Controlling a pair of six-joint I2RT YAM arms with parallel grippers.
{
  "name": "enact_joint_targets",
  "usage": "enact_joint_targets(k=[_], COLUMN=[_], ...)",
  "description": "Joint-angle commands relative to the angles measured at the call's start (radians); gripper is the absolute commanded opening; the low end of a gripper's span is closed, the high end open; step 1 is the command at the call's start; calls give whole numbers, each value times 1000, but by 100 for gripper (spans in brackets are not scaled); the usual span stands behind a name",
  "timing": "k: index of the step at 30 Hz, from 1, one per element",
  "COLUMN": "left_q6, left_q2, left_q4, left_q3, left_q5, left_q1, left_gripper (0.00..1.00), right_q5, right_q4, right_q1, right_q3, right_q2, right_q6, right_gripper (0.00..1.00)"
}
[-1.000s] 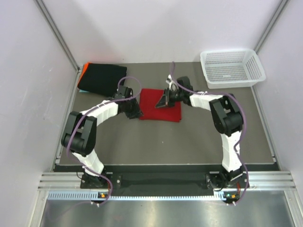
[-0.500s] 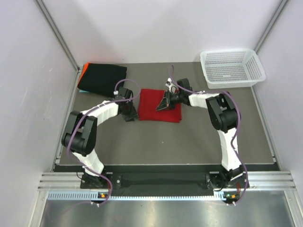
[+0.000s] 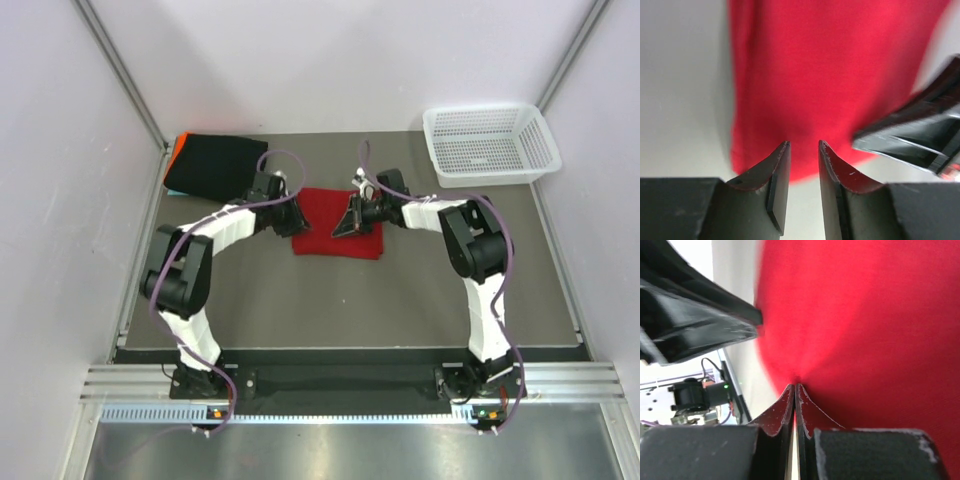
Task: Fold and stack the t-shirts
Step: Fold the tshirt
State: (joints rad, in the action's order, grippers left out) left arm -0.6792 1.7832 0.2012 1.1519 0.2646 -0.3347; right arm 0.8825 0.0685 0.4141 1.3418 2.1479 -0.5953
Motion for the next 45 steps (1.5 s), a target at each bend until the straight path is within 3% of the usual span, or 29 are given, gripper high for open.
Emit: enact_joint_targets(k=[1, 5, 13, 18, 21, 27, 32, 38, 41, 45], left_q6=[15, 27, 67, 38, 9, 18, 70, 113, 142, 225], left_q2=[88, 88, 1, -16, 10, 122, 112, 42, 44, 102], left_q4=[-36, 7, 156, 45, -28, -13, 144, 265, 265, 195], left_q3=[-38, -40, 135, 97, 57, -7, 69, 206, 242, 247], left_q5=[-11, -96, -97, 143, 186, 122, -7, -57, -68, 83], left_q1=[2, 5, 8, -4, -38, -63, -55, -4, 48, 98], left_gripper=[33, 33, 34, 34, 34, 33, 32, 38, 46, 49], right_q5=[1, -2, -20, 12, 19, 15, -31, -43, -53, -80], right_q4=[21, 11, -65, -32, 3, 34, -59, -119, -137, -189], right_q1=[-18, -34, -43, -31, -23, -28, -32, -34, -32, -34], right_q3=[-1, -9, 31, 5, -27, -75, -43, -18, -20, -30], right_q2=[73, 60, -100, -103, -73, 21, -17, -92, -157, -273], right_q6=[40, 48, 72, 42, 28, 28, 86, 103, 103, 126], right_gripper=[0, 0, 3, 3, 3, 0, 0, 0, 0, 4])
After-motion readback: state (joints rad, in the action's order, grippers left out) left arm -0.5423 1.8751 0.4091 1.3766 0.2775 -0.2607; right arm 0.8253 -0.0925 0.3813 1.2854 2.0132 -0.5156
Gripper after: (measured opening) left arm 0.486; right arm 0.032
